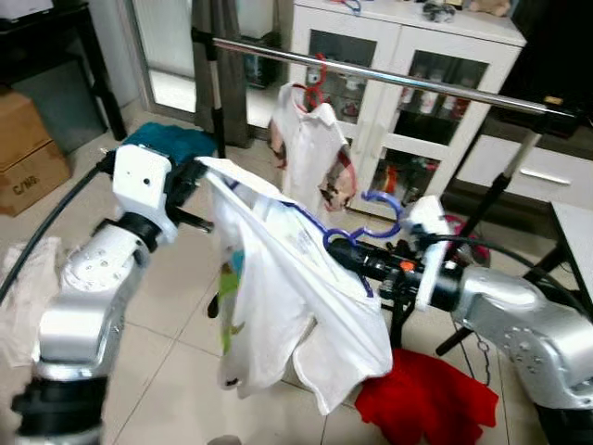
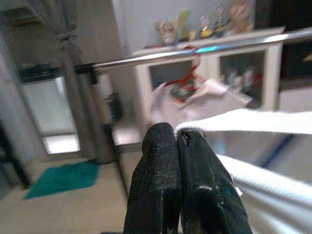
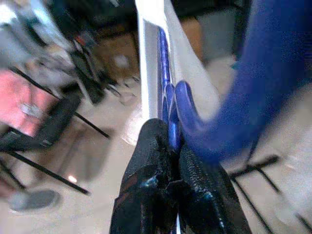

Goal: Hang hanger

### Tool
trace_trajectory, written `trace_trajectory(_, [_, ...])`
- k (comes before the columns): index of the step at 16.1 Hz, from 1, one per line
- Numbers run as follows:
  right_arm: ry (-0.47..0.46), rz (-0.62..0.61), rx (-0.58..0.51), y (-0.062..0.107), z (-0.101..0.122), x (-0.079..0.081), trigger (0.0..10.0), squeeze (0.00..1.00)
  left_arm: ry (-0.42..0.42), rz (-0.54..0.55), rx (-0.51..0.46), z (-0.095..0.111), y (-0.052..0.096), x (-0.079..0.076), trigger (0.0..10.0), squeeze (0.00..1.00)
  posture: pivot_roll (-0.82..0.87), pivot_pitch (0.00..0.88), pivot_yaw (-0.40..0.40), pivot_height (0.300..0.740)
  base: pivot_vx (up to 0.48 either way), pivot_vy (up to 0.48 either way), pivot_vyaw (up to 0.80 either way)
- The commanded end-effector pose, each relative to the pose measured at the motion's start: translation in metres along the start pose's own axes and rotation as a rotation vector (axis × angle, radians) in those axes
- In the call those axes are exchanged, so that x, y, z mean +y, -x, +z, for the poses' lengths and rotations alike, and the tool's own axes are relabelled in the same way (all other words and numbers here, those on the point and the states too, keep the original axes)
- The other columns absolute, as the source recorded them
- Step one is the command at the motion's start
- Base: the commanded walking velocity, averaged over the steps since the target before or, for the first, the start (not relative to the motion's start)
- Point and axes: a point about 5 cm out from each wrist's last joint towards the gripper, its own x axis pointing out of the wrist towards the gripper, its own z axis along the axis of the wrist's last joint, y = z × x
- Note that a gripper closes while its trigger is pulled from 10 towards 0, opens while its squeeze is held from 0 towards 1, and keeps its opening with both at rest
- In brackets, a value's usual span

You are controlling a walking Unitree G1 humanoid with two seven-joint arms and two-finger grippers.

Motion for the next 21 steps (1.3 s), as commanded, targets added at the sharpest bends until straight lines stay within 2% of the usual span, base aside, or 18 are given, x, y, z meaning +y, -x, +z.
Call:
trace_trajectory(1, [-0.018,-0.036,-0.015,0.022,0.003,-0.007,0.0,0.00,-0.057,0.243,0.017,0.002,0.007,0.045,0.0,0.00,0.09,0.000,-0.035,0.740,0.000,0.000,0.00])
trace_trajectory(2, [-0.031,0.055,-0.021,0.027,0.004,0.004,0.0,0.00,-0.044,0.296,0.016,0.001,0.003,0.056,0.0,0.00,0.08,0.000,-0.034,0.740,0.000,0.000,0.00])
trace_trajectory(3, [-0.036,0.104,-0.004,0.029,0.003,0.011,0.0,0.00,-0.022,0.307,0.007,0.002,-0.003,0.059,0.0,0.00,0.08,0.000,-0.033,0.740,0.000,0.000,0.00])
trace_trajectory(5, [-0.029,0.135,0.034,0.028,-0.001,0.017,0.0,0.00,0.022,0.270,-0.022,0.006,-0.013,0.054,0.0,0.00,0.07,0.000,-0.025,0.740,0.000,0.000,0.00])
trace_trajectory(6, [0.031,0.079,0.134,0.023,-0.014,0.014,0.0,0.00,0.063,0.172,-0.094,0.019,-0.026,0.042,0.0,0.00,0.07,0.000,-0.023,0.740,0.000,0.000,0.00])
trace_trajectory(7, [0.056,0.036,0.169,0.022,-0.018,0.010,0.0,0.00,0.077,0.128,-0.116,0.023,-0.030,0.036,0.0,0.00,0.07,0.000,-0.019,0.740,0.000,0.000,0.00])
trace_trajectory(8, [0.117,-0.112,0.191,0.016,-0.019,-0.005,0.0,0.00,0.091,-0.002,-0.133,0.031,-0.036,0.021,0.0,0.00,0.07,0.000,-0.016,0.740,0.000,0.000,0.00])
trace_trajectory(9, [0.131,-0.163,0.181,0.014,-0.017,-0.010,0.0,0.00,0.092,-0.060,-0.130,0.033,-0.038,0.014,0.0,0.00,0.07,0.000,-0.016,0.740,0.000,0.000,0.00])
trace_trajectory(10, [0.167,-0.194,0.176,0.010,-0.012,-0.012,0.0,0.00,0.097,-0.164,-0.113,0.035,-0.040,0.001,0.0,0.00,0.08,0.000,-0.016,0.740,0.000,0.000,0.00])
trace_trajectory(12, [0.251,-0.176,0.259,0.003,-0.015,-0.008,0.0,0.00,0.096,-0.369,-0.066,0.037,-0.038,-0.024,0.0,0.00,0.09,0.000,-0.025,0.740,0.000,0.000,0.00])
trace_trajectory(14, [0.317,-0.189,0.335,-0.003,-0.025,-0.009,0.0,0.00,0.129,-0.442,-0.060,0.041,-0.037,-0.034,0.0,0.00,0.09,0.000,-0.029,0.740,0.000,0.000,0.00])
trace_trajectory(16, [0.309,-0.168,0.311,-0.007,-0.024,-0.005,0.0,0.00,0.121,-0.433,-0.045,0.039,-0.039,-0.033,0.0,0.00,0.09,0.000,-0.029,0.740,0.000,0.000,0.00])
trace_trajectory(18, [0.256,-0.134,0.231,-0.008,-0.019,-0.001,0.0,0.00,0.112,-0.326,-0.022,0.033,-0.044,-0.020,0.0,0.00,0.10,0.000,-0.039,0.740,0.000,0.000,0.00])
trace_trajectory(19, [0.197,-0.082,0.151,-0.002,-0.014,0.003,0.0,0.00,0.126,-0.198,-0.016,0.028,-0.046,-0.002,0.0,0.00,0.10,0.000,-0.042,0.740,0.000,0.000,0.00])
trace_trajectory(21, [0.128,-0.012,0.064,0.010,-0.006,0.010,0.0,0.00,0.123,-0.073,0.007,0.019,-0.046,0.021,0.0,0.00,0.09,0.000,-0.033,0.740,0.000,0.000,0.00])
